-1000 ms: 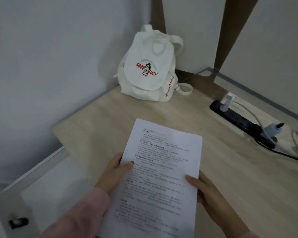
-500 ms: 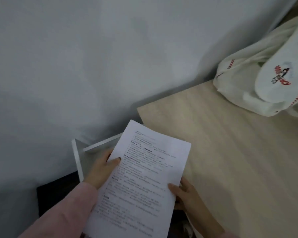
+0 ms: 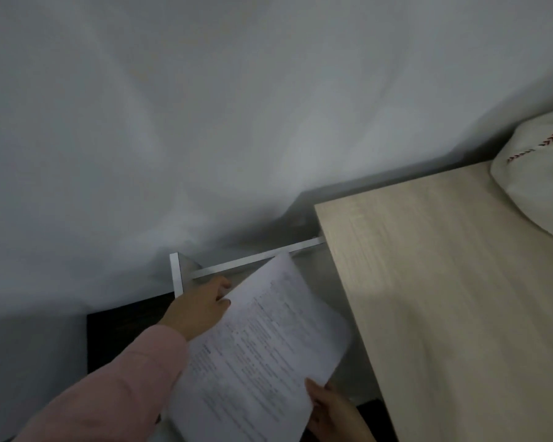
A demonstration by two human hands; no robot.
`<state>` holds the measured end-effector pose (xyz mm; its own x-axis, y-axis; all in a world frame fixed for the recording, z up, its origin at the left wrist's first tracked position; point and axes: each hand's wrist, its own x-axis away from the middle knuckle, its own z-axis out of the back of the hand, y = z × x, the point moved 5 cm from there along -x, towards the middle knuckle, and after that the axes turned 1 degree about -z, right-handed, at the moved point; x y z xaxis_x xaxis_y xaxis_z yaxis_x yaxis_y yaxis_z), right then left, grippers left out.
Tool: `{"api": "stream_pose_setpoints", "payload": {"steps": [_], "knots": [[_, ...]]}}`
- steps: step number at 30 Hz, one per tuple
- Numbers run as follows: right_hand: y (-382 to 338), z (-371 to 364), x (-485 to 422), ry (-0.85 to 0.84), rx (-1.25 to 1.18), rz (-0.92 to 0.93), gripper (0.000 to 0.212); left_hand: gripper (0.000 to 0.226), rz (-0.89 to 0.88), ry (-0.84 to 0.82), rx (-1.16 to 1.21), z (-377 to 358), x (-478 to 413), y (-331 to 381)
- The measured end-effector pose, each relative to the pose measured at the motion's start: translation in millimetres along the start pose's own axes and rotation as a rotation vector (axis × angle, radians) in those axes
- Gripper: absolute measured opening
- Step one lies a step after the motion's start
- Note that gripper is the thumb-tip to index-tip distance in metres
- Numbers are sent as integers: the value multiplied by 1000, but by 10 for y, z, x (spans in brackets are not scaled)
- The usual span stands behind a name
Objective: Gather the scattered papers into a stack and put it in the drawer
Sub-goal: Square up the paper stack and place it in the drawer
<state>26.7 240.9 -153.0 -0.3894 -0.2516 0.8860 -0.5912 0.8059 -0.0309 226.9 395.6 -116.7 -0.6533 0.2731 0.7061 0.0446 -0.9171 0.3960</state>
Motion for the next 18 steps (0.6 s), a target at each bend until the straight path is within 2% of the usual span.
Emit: {"api": "stream_pose_setpoints", "payload": {"steps": [5, 8, 10, 12, 15, 18], "knots": [[-115, 220, -223, 193, -119, 112, 56, 37, -92, 138, -195, -123, -273, 146], [-109, 158, -323, 266, -255, 160, 47, 47, -173, 303, -223, -215, -310, 198], [-70, 89, -420, 327, -322, 161, 44, 51, -155, 327, -88, -309, -265, 196], [-41, 29, -512, 361, -331, 174, 45, 54, -105, 283, 80, -481, -212, 150], [-74, -3, -604, 366, -309, 256, 45, 63, 20, 210, 276, -773, -146, 22], [-139, 3, -667, 333, -282, 271, 40, 66, 201, 176, 596, -1017, -172, -180]]}}
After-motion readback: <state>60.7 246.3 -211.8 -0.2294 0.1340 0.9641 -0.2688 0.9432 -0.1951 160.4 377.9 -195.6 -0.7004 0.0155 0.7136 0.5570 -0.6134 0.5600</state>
